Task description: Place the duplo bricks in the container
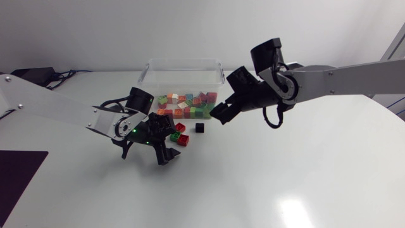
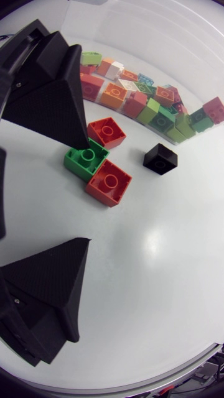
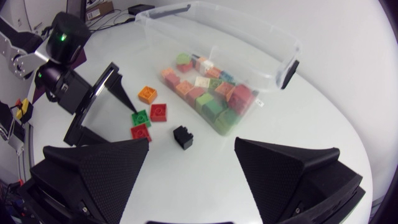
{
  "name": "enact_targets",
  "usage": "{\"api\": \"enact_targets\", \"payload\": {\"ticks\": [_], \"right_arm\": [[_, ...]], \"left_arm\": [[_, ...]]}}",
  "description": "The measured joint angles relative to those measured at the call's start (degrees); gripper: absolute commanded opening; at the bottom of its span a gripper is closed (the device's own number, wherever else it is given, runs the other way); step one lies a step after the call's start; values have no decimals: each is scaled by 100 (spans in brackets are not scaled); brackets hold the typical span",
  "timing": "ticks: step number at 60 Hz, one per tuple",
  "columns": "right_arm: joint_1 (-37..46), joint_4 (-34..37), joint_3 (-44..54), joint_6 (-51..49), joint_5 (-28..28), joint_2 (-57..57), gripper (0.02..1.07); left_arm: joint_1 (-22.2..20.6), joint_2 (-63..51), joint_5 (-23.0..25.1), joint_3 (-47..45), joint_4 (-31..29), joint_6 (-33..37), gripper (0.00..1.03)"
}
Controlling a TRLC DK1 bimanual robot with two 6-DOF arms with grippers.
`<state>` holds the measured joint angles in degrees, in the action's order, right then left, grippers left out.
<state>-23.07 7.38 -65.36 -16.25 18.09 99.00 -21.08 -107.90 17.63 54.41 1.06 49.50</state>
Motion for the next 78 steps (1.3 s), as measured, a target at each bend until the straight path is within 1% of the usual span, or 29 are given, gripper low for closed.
{"api": "enact_targets", "payload": {"ticks": [9, 13, 16, 23, 33, 36, 47, 50, 69, 77, 78], "right_arm": [[-85, -33, 306, -114, 15, -13, 102], [-87, -33, 372, -170, 20, -44, 102], [-87, -37, 389, -190, 31, -61, 102], [-87, -59, 424, -203, 33, -142, 102], [-87, -101, 468, -223, 33, -234, 102], [-87, -127, 474, -223, 33, -236, 102], [-87, -162, 590, -223, 33, -280, 102], [-87, -162, 632, -223, 37, -308, 102], [-83, -166, 787, -223, 98, -461, 102], [-83, -166, 817, -223, 98, -505, 102], [-83, -166, 817, -225, 101, -505, 102]], "left_arm": [[0, -361, -151, 424, 0, -203, 98], [0, -501, -249, 649, -63, -400, 98], [0, -621, -317, 894, -310, -597, 97], [-15, -903, -422, 1512, -1137, -1165, 96], [-138, -973, -490, 2009, -2186, -1847, 96], [-177, -981, -490, 2118, -2352, -1976, 96], [-256, -1113, -629, 2376, -2568, -2363, 96], [-262, -1187, -752, 2430, -2612, -2463, 96], [-348, -1495, -903, 2948, -3045, -3123, 95], [-452, -1550, -918, 3126, -3364, -3305, 90], [-466, -1552, -920, 3128, -3379, -3307, 88]]}}
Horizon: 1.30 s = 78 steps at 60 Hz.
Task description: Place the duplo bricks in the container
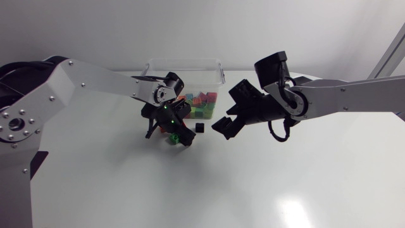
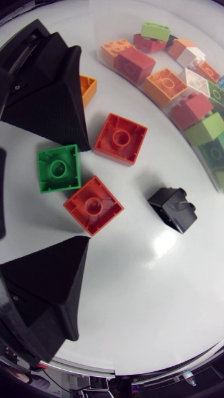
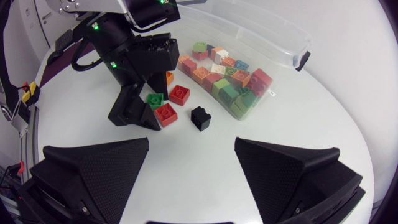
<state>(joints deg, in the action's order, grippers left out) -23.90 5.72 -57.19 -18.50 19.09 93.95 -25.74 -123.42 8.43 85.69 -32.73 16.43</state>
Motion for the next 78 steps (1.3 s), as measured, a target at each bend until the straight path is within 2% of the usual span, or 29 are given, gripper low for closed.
{"api": "enact_targets", "payload": {"ticks": [7, 9, 14, 16, 29, 44, 60, 78], "right_arm": [[0, 0, 4, 2, -2, -44, 102], [0, 2, 4, 2, 0, -57, 102], [0, 0, 4, 0, 0, -83, 102], [0, 0, 4, 0, 0, -90, 102], [0, 2, 31, -22, -2, -98, 102], [0, 0, 31, -107, 20, -101, 102], [-20, 4, 70, -151, 72, -107, 102], [-498, 232, 184, -686, 232, 90, 102]], "left_arm": [[-61, 0, -20, 7, -48, -20, 80], [-59, 0, -20, 9, -68, -20, 71], [-59, 0, -22, 9, -109, -20, 58], [-57, 0, -24, 9, -127, -20, 55], [-55, 173, -37, -249, -170, 61, 55], [107, 579, -39, -850, -260, 365, 26], [223, 920, -39, -1134, -345, 527, 25], [389, 2232, -35, -1110, -378, 645, 25]]}}
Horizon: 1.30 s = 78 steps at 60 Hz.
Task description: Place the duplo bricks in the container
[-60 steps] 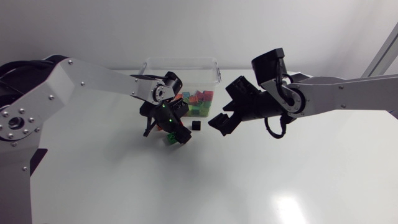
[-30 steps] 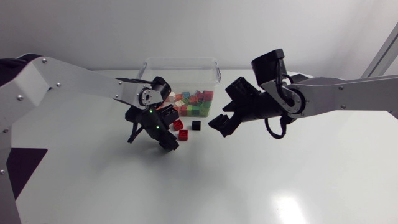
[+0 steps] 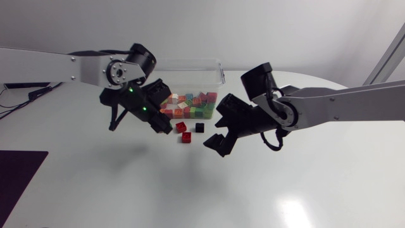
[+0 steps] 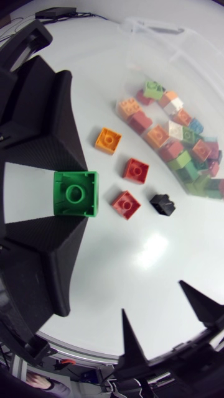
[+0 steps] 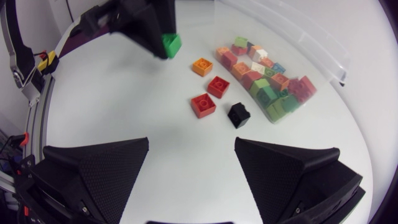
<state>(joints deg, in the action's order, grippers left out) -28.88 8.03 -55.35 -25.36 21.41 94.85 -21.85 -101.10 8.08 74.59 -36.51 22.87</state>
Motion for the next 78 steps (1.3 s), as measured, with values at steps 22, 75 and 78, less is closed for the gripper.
{"api": "enact_targets", "payload": {"ticks": [22, 75, 78], "right_arm": [[-372, 509, -992, -688, 0, 1432, 102], [-369, 1377, -3652, -1244, -2, 3438, 94], [-372, 1456, -3731, -1261, -2, 3517, 91]], "left_arm": [[603, 713, 328, 48, 1001, 120, 25], [942, -63, 494, 846, 3801, -267, 25], [942, -210, 494, 944, 3814, -297, 25]]}}
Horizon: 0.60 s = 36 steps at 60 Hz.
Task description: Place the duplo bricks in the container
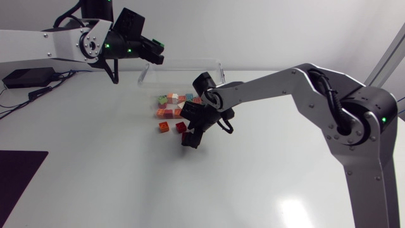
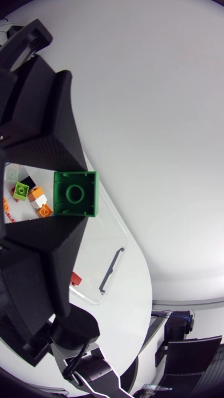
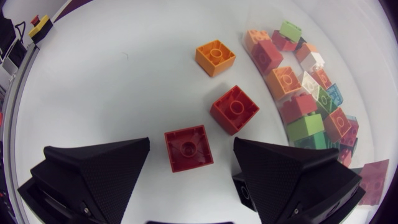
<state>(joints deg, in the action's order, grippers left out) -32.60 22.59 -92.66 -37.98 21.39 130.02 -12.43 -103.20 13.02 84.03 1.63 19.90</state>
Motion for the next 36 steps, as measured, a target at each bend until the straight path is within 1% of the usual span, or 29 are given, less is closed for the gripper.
{"api": "enact_targets", "payload": {"ticks": [3, 8, 12, 19, 22, 24, 27, 30, 33, 34, 36], "right_arm": [[-4, 55, -35, -28, 0, 63, 83], [-9, 166, -42, -109, 28, 96, 64], [-9, 166, -42, -114, 26, 96, 52], [-2, 168, -22, -127, 61, 94, 41], [4, 166, 9, -129, 105, 81, 36], [7, 166, 46, -129, 111, 57, 32], [7, 166, 129, -129, 114, -4, 31], [7, 166, 230, -129, 116, -76, 31], [7, 166, 356, -129, 136, -179, 31], [7, 166, 411, -129, 138, -234, 31], [7, 166, 533, -129, 151, -354, 31]], "left_arm": [[0, -157, -2, 127, 0, 0, 25], [0, -396, -24, 328, 0, 0, 26], [0, -568, -55, 479, -2, 0, 36], [0, -813, -151, 706, -4, -2, 47], [0, -916, -164, 804, -7, -4, 57], [0, -973, -199, 879, -15, -2, 66], [0, -1113, -267, 1019, -66, -2, 78], [0, -1211, -291, 1115, -101, -2, 87], [0, -1274, -315, 1147, -125, 0, 93], [0, -1285, -326, 1150, -133, 0, 97], [0, -1305, -330, 1150, -140, 0, 98]]}}
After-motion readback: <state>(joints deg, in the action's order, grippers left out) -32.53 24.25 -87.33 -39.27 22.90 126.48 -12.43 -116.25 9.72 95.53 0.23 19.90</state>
